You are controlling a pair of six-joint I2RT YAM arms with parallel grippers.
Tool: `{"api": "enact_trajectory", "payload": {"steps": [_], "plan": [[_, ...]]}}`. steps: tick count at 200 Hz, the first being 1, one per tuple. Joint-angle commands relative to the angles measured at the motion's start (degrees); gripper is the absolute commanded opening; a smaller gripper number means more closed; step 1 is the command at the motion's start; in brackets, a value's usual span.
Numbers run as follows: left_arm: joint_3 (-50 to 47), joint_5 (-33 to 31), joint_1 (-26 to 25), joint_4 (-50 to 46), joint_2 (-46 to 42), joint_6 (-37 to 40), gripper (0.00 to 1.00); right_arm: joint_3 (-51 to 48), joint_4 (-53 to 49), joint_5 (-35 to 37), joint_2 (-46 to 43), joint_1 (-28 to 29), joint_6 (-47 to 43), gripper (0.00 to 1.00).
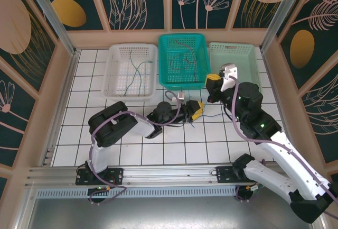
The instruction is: Untangle the cables
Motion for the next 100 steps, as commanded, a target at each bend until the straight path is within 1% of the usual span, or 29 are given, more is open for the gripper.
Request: {"api": "enact_trajectory", "payload": {"steps": [1,27,47,69,87,100], "plan": [[3.1,2.8,-0.4,-2.0,-0.2,6.0,0.49,3.0,-0.2,0.0,1.9,-0.1,-0.3,0.00],[4.7,3.1,-0.4,-12.4,-3.0,14.9,0.49,3.7,-3.6,1.2,3.0,-0.3,-0.8,0.00],[5.5,2.6,-0.4,-19.9,-5.1,21.5,0.49,2.7,-2.5,3.4,1.3,-0.2,-0.5,0.00],[7.8,3.1,-0.9,-27.2,-5.8,28.1,0.48,1.6,-0.6,4.2,0.3,-0.2,0.0,0.00],[14.1,3.2,-2.2,-36.1,-5.2,35.3,0.48,1.6,0.1,6.0,0.8,-0.3,0.5,0.00],[15.7,3.8,-2.5,-38.7,-4.2,37.2,0.48,2.1,0.1,7.4,1.3,-0.4,0.4,0.00]]}}
